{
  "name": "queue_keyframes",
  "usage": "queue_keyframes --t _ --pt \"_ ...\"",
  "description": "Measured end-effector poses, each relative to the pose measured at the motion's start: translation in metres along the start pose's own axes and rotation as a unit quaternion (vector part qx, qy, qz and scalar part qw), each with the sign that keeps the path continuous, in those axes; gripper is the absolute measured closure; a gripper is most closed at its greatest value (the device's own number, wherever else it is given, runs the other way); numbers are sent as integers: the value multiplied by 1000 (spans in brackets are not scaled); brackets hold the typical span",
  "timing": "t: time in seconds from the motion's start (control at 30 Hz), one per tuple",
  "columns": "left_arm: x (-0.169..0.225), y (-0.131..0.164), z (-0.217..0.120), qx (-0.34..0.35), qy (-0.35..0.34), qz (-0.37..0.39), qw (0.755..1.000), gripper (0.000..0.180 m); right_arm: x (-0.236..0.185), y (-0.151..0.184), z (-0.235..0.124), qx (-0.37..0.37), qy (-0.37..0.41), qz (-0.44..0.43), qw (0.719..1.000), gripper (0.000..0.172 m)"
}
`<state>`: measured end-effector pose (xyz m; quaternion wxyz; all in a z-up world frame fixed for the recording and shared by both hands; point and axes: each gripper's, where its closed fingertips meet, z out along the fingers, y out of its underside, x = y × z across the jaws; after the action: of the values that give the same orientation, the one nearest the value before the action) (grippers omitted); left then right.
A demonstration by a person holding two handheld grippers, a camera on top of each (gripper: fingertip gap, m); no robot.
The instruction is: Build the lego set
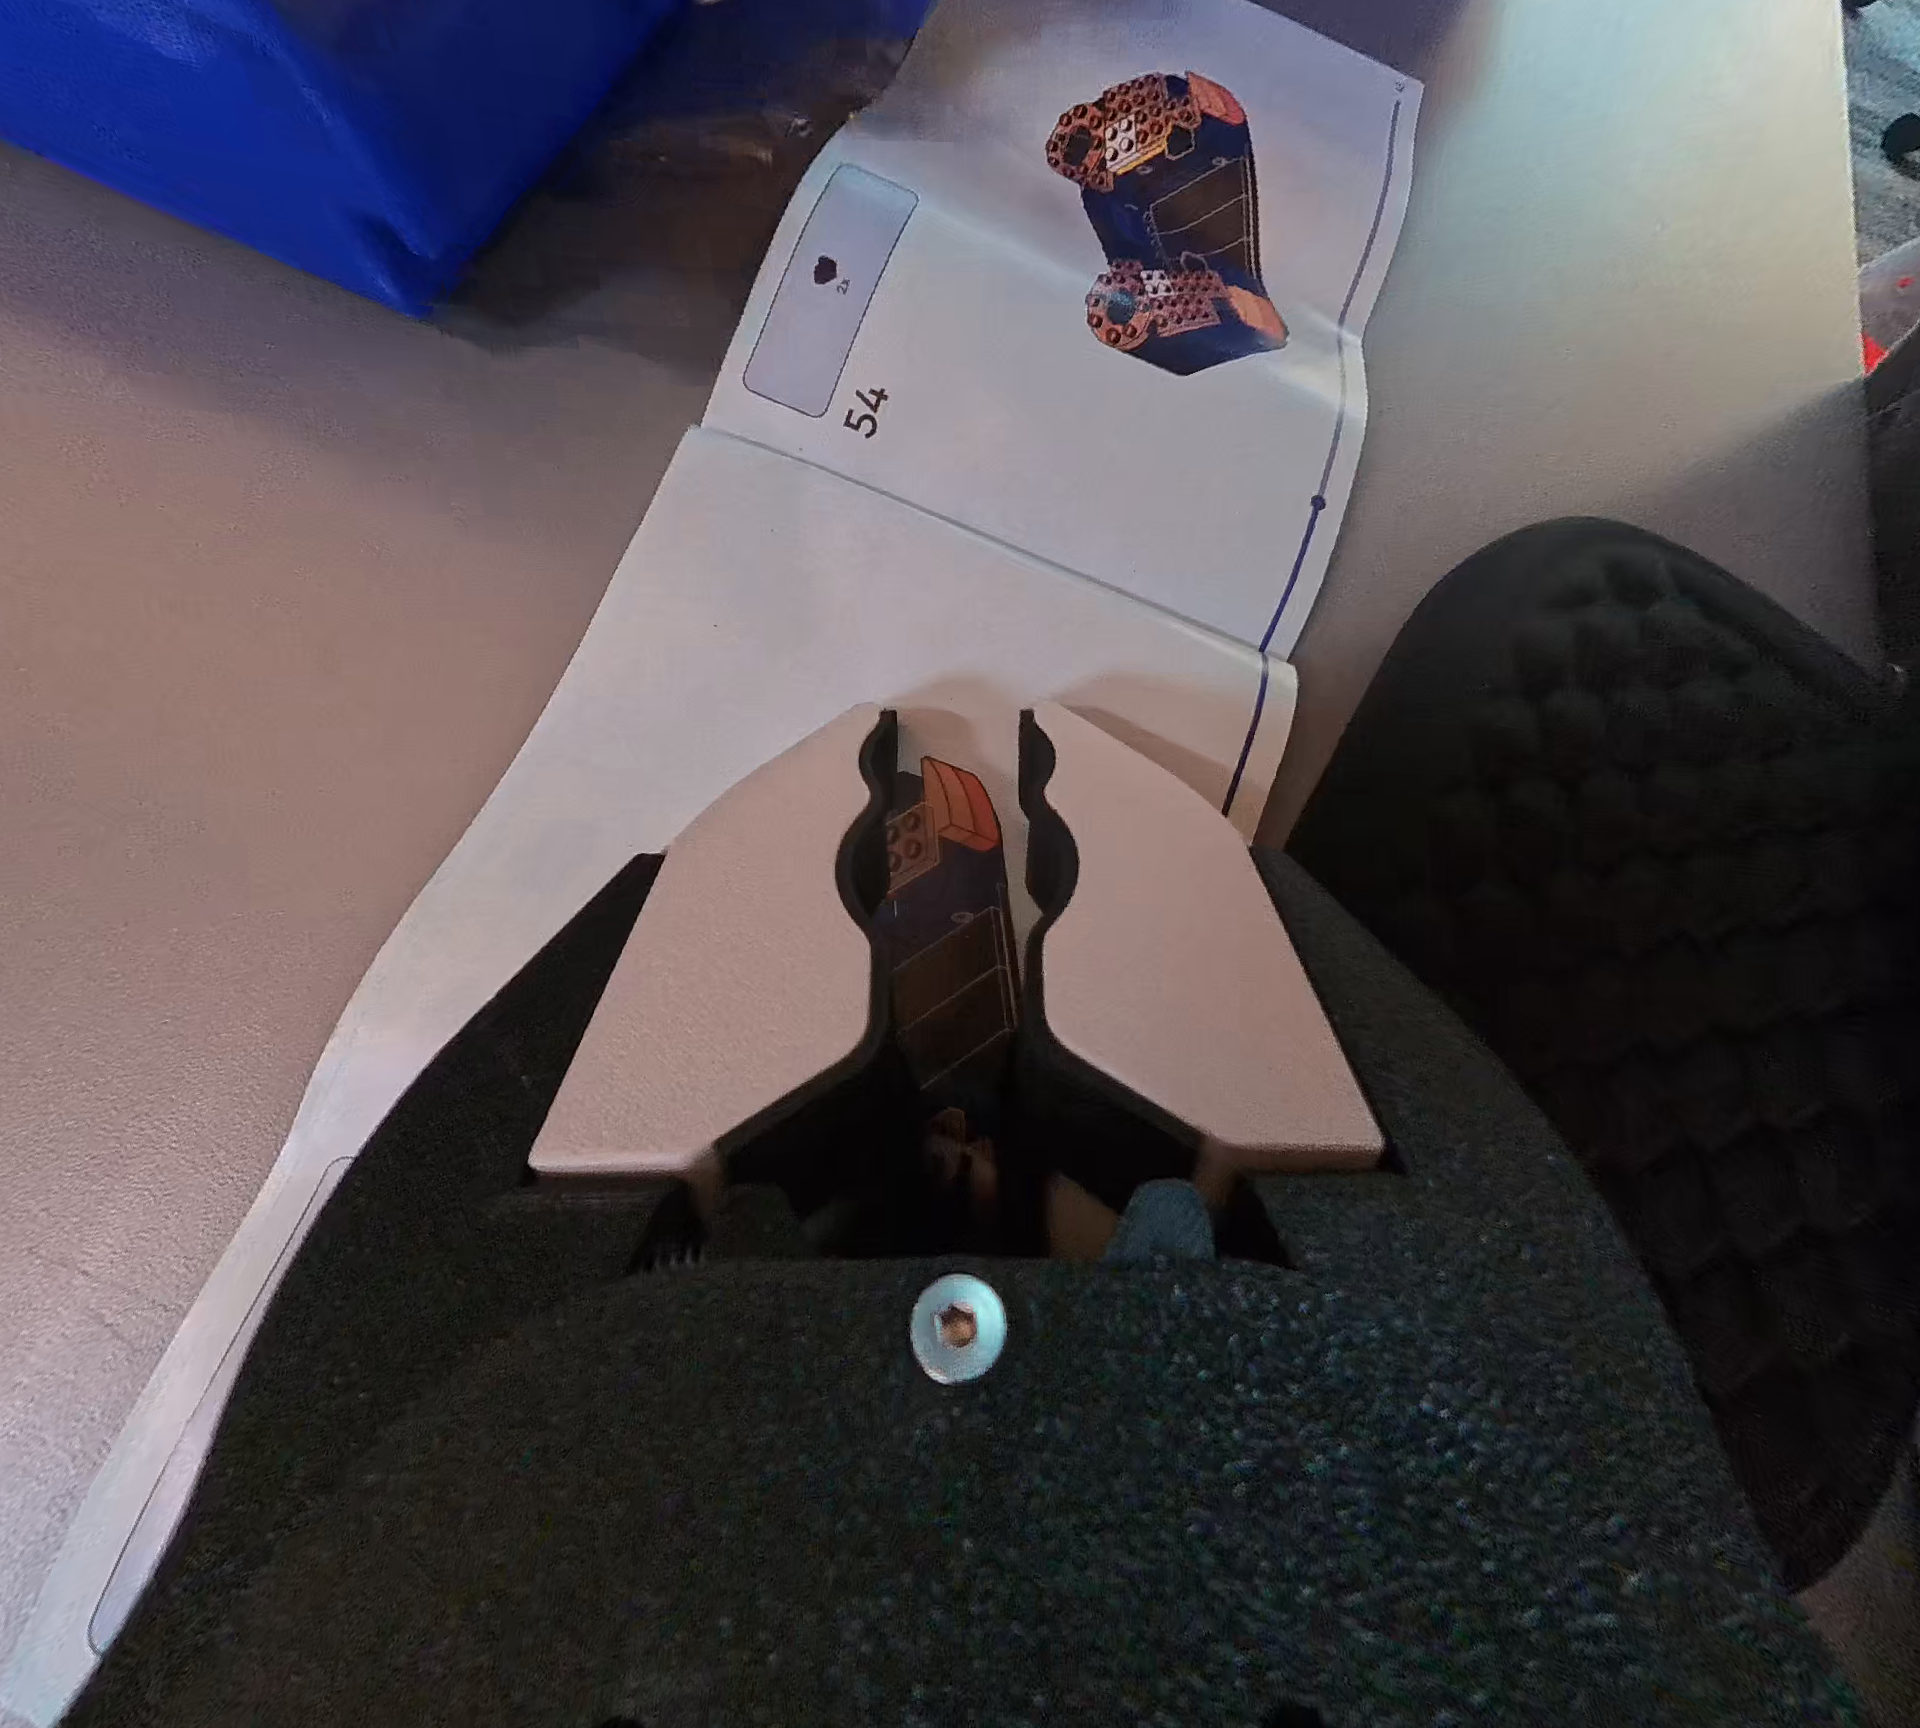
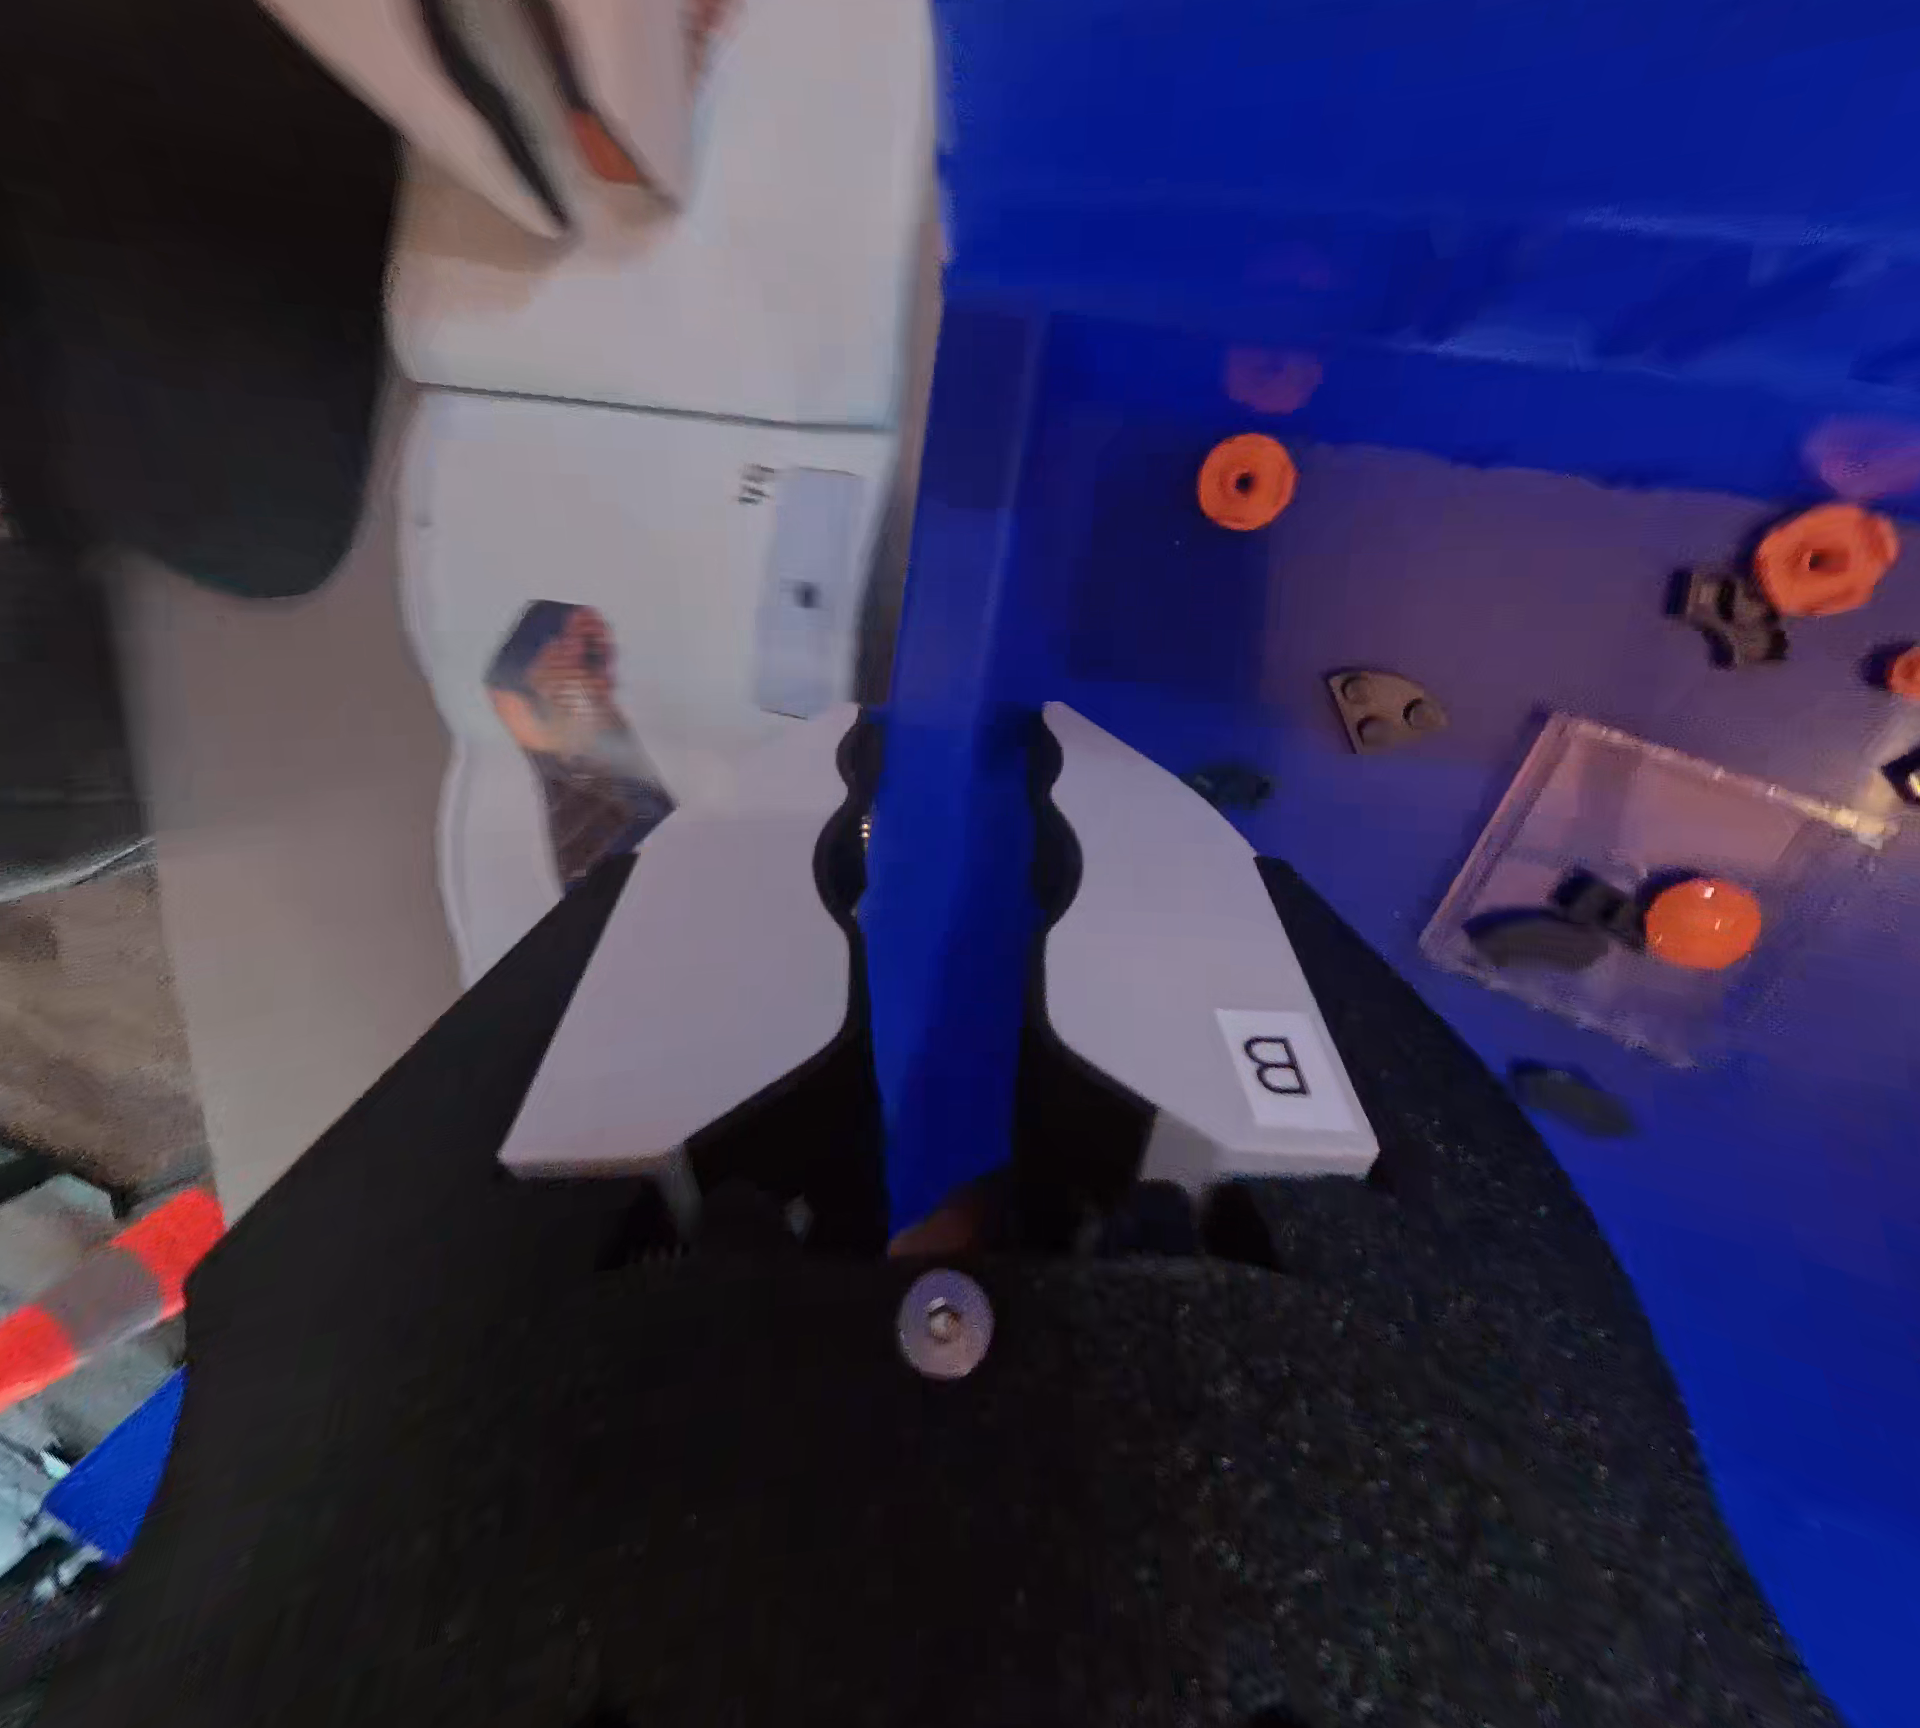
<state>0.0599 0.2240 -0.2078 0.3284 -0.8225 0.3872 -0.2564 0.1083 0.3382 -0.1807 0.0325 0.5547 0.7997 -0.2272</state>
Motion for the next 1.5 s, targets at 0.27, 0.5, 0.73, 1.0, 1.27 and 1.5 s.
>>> queue_keyframes --t 0.27,0.5,0.73,1.0,1.27,1.5 --pt "0 0 0 0 2 -1 1000 158 131 16 -95 84 205 202 954 161" --pt "0 0 0 1 5 -3 1000 158 193 54 -71 -27 252 296 921 154" --pt "-1 0 0 1 6 -4 1000 158 198 56 -54 -61 239 274 929 164" --pt "-1 0 0 1 6 -5 1000 158 104 -52 -99 132 224 115 959 164" --pt "-22 -47 -58 185 18 -66 980 152 14 -148 -58 94 206 -132 965 165" --pt "-128 -45 -191 431 -294 -184 833 158 43 -140 44 -137 156 -162 965 165"
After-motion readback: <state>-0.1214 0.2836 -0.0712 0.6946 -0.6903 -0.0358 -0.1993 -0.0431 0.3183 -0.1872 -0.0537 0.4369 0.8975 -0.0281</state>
